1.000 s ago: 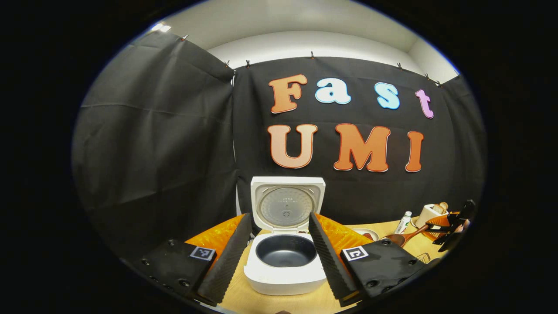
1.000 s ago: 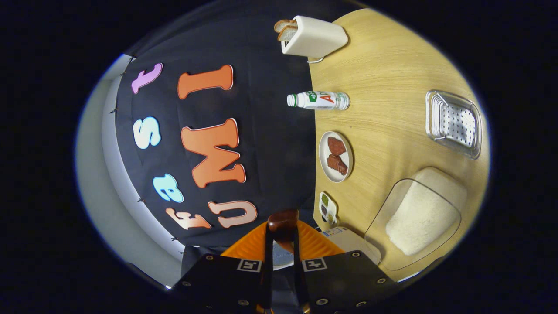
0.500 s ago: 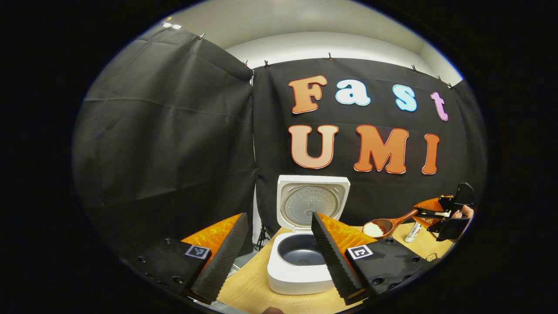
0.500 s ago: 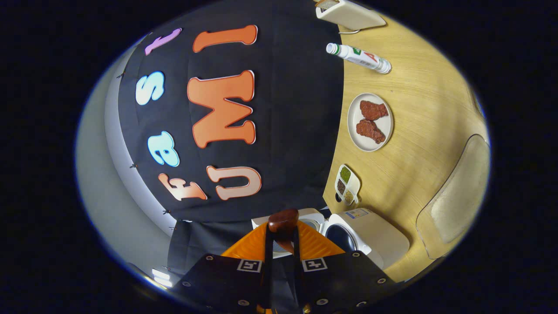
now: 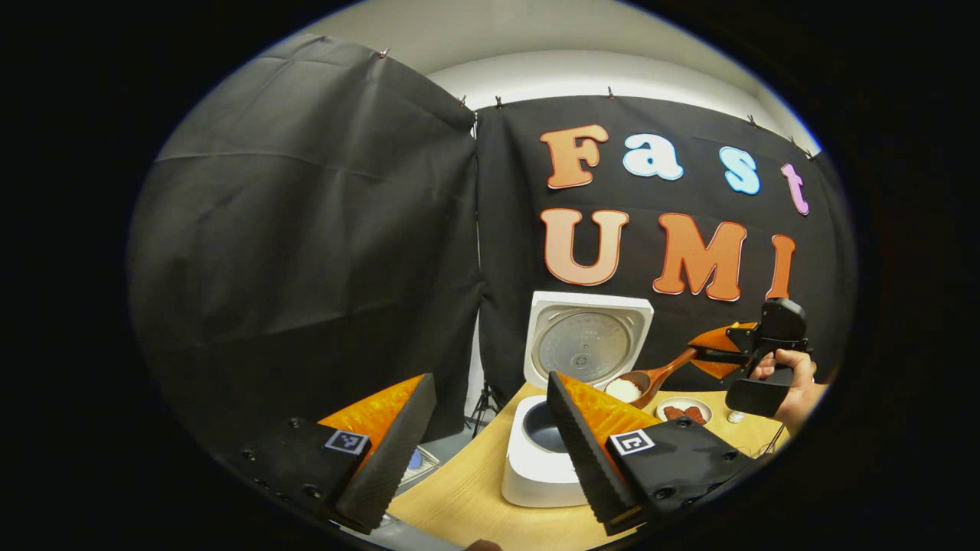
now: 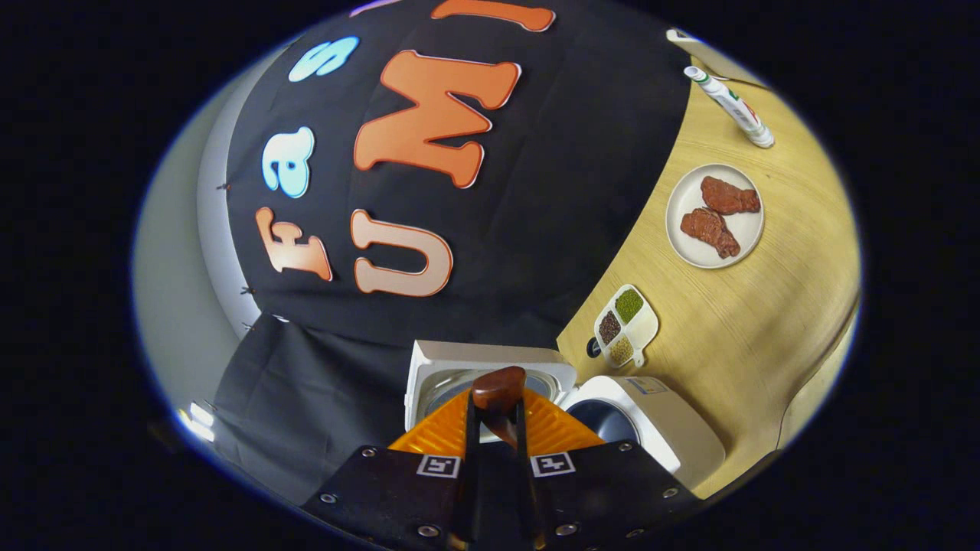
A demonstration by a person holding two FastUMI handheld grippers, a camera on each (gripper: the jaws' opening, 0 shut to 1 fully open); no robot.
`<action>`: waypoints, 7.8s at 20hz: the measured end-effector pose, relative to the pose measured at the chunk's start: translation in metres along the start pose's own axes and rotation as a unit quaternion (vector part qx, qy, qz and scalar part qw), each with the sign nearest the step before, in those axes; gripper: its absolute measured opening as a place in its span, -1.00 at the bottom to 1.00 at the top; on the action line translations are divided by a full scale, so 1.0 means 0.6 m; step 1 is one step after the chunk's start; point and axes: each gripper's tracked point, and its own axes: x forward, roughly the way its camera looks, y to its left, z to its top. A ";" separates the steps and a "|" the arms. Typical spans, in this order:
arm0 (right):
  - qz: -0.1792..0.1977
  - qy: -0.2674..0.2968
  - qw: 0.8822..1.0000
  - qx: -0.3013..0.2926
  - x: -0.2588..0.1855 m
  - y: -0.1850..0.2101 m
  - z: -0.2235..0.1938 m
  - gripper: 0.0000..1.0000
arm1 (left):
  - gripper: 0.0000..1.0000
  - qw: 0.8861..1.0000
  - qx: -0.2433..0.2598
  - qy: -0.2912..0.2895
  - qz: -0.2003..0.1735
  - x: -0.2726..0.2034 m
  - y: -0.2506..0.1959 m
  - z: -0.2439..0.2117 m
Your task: Close the left gripper, press the button to open the rice cooker; take a wooden spoon from the chopstick holder with the right hand, scoop a spoonful of rice and pour it into the rice cooker, then put the wooden spoon back into the chopstick holder.
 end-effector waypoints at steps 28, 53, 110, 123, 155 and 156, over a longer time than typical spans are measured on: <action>0.062 -0.041 0.893 -0.443 0.038 0.175 -0.100 -0.62 | 0.99 0.999 -0.008 0.008 0.048 -0.021 0.060 -0.019; 0.117 -0.075 0.886 -0.442 -0.153 0.185 0.026 -0.62 | 0.97 1.000 0.020 0.011 0.011 -0.040 -0.054 -0.010; -0.293 -0.273 0.868 -0.293 -0.713 -0.345 0.473 0.86 | 0.97 0.985 0.024 -0.001 -0.174 0.146 -0.431 0.151; -0.282 -0.331 0.814 -0.386 -0.799 -0.159 0.458 0.89 | 0.96 0.986 0.055 0.062 -0.143 0.483 -0.411 0.125; -0.203 -0.242 0.857 -0.406 -0.670 -0.150 0.395 0.89 | 1.00 0.946 0.045 0.293 -0.132 0.217 -0.293 -0.306; -0.201 -0.238 0.859 -0.405 -0.666 -0.153 0.392 0.88 | 1.00 0.948 0.066 0.282 -0.129 0.225 -0.292 -0.296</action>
